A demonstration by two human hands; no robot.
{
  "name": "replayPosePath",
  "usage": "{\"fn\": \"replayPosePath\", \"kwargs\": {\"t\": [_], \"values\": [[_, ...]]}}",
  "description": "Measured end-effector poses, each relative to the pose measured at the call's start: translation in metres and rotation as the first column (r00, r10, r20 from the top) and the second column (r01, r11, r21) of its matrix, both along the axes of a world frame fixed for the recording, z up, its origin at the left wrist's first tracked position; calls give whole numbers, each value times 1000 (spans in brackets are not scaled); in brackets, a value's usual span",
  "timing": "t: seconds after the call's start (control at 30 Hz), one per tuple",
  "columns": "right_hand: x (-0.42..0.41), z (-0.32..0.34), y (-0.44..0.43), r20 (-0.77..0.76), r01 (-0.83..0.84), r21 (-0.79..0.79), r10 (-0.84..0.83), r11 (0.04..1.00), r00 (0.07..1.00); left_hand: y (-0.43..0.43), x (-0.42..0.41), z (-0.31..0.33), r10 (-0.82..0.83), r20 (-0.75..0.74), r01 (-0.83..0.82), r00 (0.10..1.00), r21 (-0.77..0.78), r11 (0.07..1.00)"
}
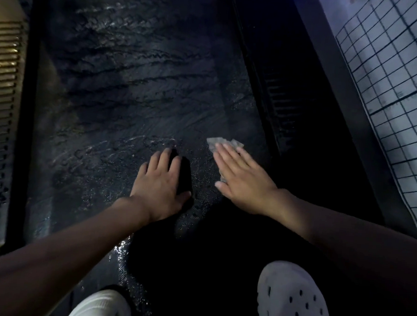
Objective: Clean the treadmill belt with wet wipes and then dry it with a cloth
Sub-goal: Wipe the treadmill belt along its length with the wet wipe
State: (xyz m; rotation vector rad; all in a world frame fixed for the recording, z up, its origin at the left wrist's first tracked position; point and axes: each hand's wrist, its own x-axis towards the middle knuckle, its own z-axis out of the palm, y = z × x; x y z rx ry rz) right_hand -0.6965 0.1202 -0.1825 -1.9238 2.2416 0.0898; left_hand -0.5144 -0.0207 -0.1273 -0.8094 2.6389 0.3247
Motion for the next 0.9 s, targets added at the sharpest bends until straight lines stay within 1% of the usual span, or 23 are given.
{"fn": "replayPosePath", "kwargs": {"t": [0.03,0.07,0.1,0.13,0.17,0.23,0.27,0.3,0.33,0.4,0.43,0.47,0.53,0.57,0.6,0.67,0.7,0.73,0.77,0.8,0.83,0.87,0.9], "values": [[-7,1,0,-17,-33,-24,33,999,999,-1,3,-1,3,7,-3,1000,41,999],[-12,1,-3,-18,35,-34,-35,999,999,-2,6,-1,0,20,-1,1000,85,996],[-10,6,-9,11,155,-29,-155,987,988,-4,10,-1,-4,29,0,1000,125,992],[-2,8,-15,43,231,0,-231,973,972,-5,12,-1,-5,30,0,1000,155,988],[10,8,-18,54,209,30,-210,978,976,-6,14,-2,-9,30,3,1000,176,984],[32,4,-18,71,-21,54,17,998,997,-9,15,-2,-14,39,6,999,201,979],[33,8,-16,74,-104,49,101,993,992,-11,16,-3,-24,54,12,998,209,978],[28,10,-19,63,-121,43,119,992,991,-12,17,-3,-39,70,24,997,212,977],[20,10,-24,50,-60,47,58,997,997,-13,17,-2,-55,83,37,995,211,977],[18,14,-33,44,149,71,-153,986,987,-14,20,-2,-60,110,38,992,193,980],[26,14,-35,65,153,60,-157,986,985,-13,22,-1,-31,131,9,991,168,986],[37,11,-35,93,60,37,-64,997,994,-13,23,0,21,155,-42,988,134,990],[52,6,-28,80,-211,28,208,977,975,-13,28,2,142,194,-158,971,68,985],[48,7,-29,66,-262,24,260,965,963,-14,31,3,182,208,-196,961,48,979],[41,8,-35,51,-225,28,223,974,973,-15,34,3,201,218,-215,955,40,976],[36,15,-48,40,14,74,-17,997,999,-15,38,3,198,234,-214,952,45,976],[41,16,-51,54,70,77,-75,995,996,-15,38,3,192,239,-210,952,54,976],[50,13,-53,86,40,61,-45,997,995,-17,39,3,190,242,-210,951,61,976],[59,8,-52,110,-58,40,53,997,992,-19,38,4,186,245,-209,952,69,976],[65,7,-47,97,-172,29,169,985,981,-21,38,6,181,245,-205,952,73,976],[62,8,-46,75,-236,29,233,971,969,-24,38,7,176,239,-198,955,72,978],[53,8,-50,56,-222,29,220,975,974,-27,40,8,172,226,-191,959,69,979],[45,11,-57,37,-135,52,133,990,990,-28,42,8,173,211,-191,962,65,979]]}}
